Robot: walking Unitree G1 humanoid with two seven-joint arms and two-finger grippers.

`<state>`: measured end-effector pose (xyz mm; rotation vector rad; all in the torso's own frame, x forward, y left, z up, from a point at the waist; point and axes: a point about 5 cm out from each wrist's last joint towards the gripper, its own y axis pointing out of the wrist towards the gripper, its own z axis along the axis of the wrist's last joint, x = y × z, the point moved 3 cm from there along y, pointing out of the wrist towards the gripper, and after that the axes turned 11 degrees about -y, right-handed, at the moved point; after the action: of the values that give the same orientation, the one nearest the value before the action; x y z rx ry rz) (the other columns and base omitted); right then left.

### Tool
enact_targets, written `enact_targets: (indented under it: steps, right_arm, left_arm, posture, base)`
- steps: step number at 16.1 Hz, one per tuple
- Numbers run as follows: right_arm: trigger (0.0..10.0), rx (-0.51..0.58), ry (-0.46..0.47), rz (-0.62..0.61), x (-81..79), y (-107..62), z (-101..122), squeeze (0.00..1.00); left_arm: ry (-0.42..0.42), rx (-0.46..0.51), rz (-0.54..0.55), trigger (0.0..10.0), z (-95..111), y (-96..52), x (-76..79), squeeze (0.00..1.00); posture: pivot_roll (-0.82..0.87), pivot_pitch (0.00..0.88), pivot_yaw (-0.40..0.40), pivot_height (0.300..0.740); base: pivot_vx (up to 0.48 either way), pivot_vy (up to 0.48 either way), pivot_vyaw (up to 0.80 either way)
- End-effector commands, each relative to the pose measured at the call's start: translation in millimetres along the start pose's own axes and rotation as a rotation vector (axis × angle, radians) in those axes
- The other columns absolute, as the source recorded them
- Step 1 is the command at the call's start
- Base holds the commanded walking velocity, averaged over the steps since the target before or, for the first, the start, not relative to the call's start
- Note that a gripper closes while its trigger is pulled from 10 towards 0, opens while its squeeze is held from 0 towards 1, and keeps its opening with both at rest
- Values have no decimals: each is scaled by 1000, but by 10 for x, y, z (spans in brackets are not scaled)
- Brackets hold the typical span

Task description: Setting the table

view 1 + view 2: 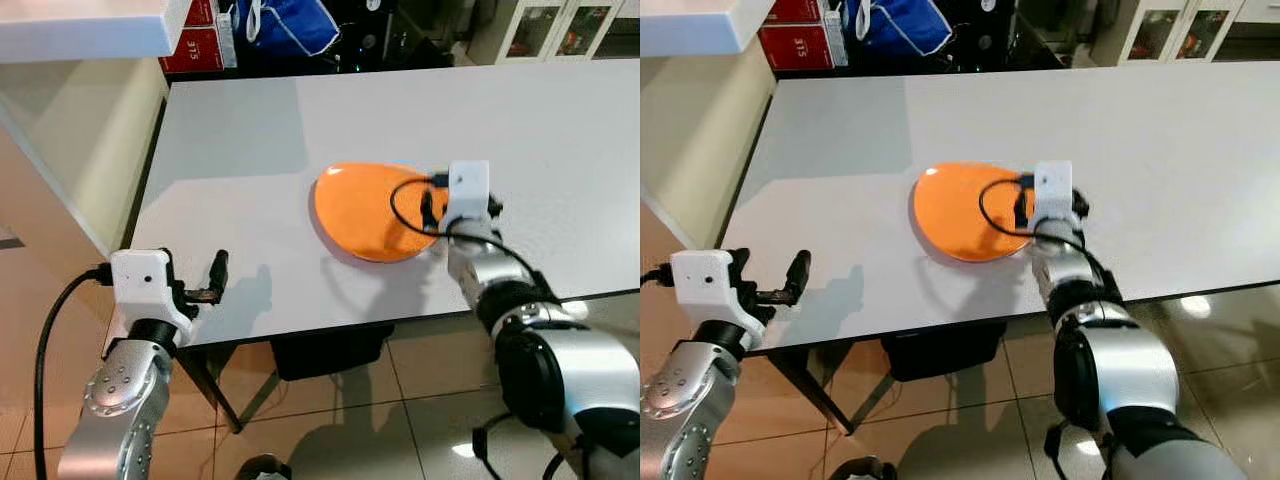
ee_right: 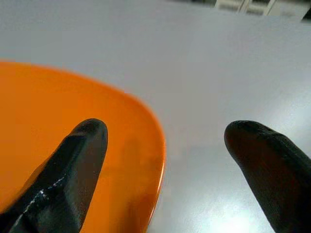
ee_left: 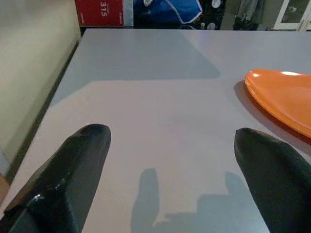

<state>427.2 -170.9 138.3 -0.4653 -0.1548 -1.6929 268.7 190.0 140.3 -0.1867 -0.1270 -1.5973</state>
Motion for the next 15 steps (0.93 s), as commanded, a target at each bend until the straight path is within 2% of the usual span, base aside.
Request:
enact_targets:
  steps: [1, 8, 11, 15]
  right_arm:
    - [10000, 45, -12, -22, 51, 21, 136, 0]
    - [10000, 275, 54, 21, 101, 35, 794, 0]
    - [10000, 324, 68, 27, 139, 26, 903, 0]
    - [10000, 340, 81, 71, 41, 0, 853, 0]
  left_arm:
    - [9, 4, -8, 10000, -1, 24, 20, 0]
    - [1, 5, 6, 10000, -50, 186, -7, 0]
    - [-23, -3, 33, 10000, -105, 238, -70, 0]
    - [-44, -3, 57, 10000, -154, 308, -108, 0]
  posture:
    - [319, 56, -17, 740]
    - [284, 41, -41, 740]
    - [263, 38, -52, 740]
    - [228, 37, -60, 740]
  base:
    - [0, 0, 0]
    - [0, 0, 0]
    - [0, 0, 0]
    - [0, 0, 0]
